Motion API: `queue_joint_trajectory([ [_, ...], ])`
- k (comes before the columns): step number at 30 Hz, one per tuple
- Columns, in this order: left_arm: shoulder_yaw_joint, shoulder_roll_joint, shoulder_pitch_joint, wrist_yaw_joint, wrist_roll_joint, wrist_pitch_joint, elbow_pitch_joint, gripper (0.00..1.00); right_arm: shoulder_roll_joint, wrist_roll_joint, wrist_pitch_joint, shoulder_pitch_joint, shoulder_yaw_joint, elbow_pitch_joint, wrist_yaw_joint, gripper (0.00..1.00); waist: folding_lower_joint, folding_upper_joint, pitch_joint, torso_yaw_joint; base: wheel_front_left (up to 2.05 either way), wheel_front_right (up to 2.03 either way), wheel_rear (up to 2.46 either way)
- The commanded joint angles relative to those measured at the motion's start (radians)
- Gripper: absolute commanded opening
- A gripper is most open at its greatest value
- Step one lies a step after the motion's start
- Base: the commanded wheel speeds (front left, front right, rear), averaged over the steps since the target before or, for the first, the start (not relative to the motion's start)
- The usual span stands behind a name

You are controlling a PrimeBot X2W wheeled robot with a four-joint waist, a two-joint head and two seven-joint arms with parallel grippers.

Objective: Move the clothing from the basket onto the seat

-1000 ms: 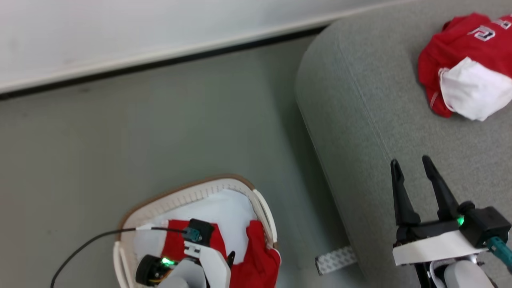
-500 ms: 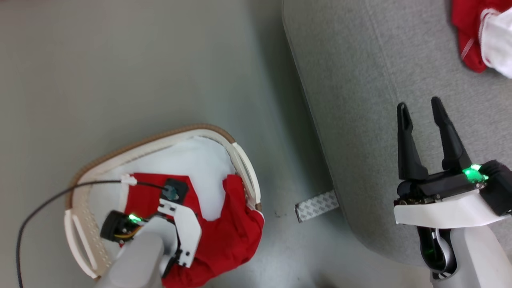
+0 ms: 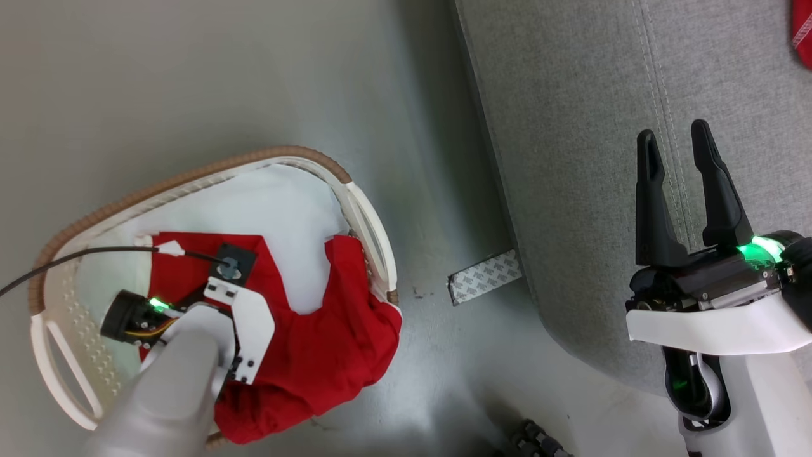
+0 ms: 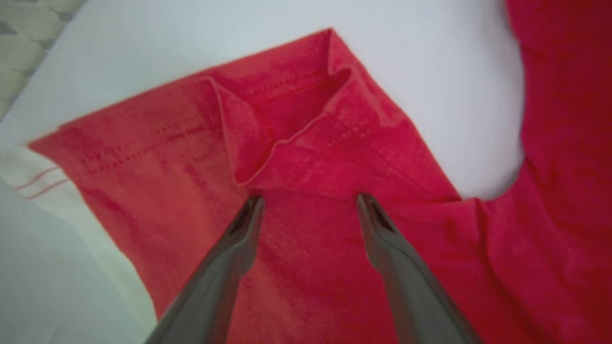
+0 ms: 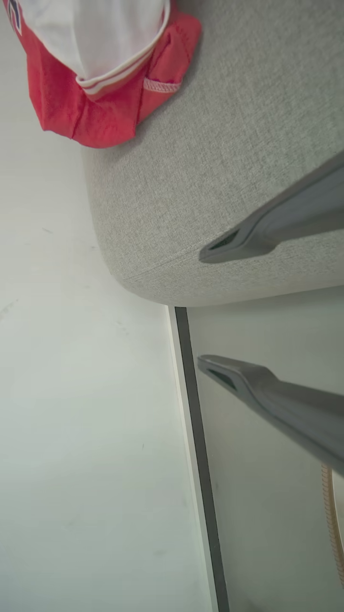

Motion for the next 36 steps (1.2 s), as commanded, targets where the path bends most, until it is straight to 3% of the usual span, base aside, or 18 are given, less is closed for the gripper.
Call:
queue_joint_trajectory([
  [1, -0.002, 0.011, -0.011, 0.003, 0.010, -0.004, 0.010, 1.00, 0.000, 0.018, -0.002, -0.016, 0.002, -0.006, -0.002, 1.00, -0.0002, 0.0000, 0.016, -0.007, 0.00, 0.00, 0.00],
  [12, -0.040, 0.030, -0.051, -0.004, 0.029, -0.011, 0.050, 1.00, 0.000, 0.046, -0.002, -0.025, -0.019, -0.024, -0.002, 1.00, -0.0002, 0.0000, 0.076, -0.011, 0.00, 0.00, 0.00],
  [14, -0.050, 0.029, -0.055, -0.005, 0.029, -0.015, 0.060, 0.21, 0.000, 0.047, -0.002, -0.019, -0.023, -0.027, -0.002, 1.00, -0.0002, 0.0000, 0.080, -0.008, 0.00, 0.00, 0.00],
  [15, -0.053, 0.029, -0.057, -0.005, 0.029, -0.018, 0.065, 0.00, 0.000, 0.048, -0.002, -0.016, -0.025, -0.028, -0.002, 1.00, -0.0002, 0.0000, 0.081, -0.007, 0.00, 0.00, 0.00],
  [26, -0.051, 0.008, -0.047, -0.007, -0.007, -0.081, 0.094, 0.00, 0.000, 0.038, -0.002, -0.027, -0.037, -0.008, -0.002, 1.00, -0.0002, 0.0000, 0.041, 0.009, 0.00, 0.00, 0.00],
  [36, -0.014, -0.076, 0.006, -0.027, -0.097, -0.235, 0.062, 0.00, -0.001, -0.011, -0.002, 0.037, -0.075, 0.025, -0.002, 1.00, -0.0002, 0.0000, -0.148, 0.093, 0.00, 0.00, 0.00],
])
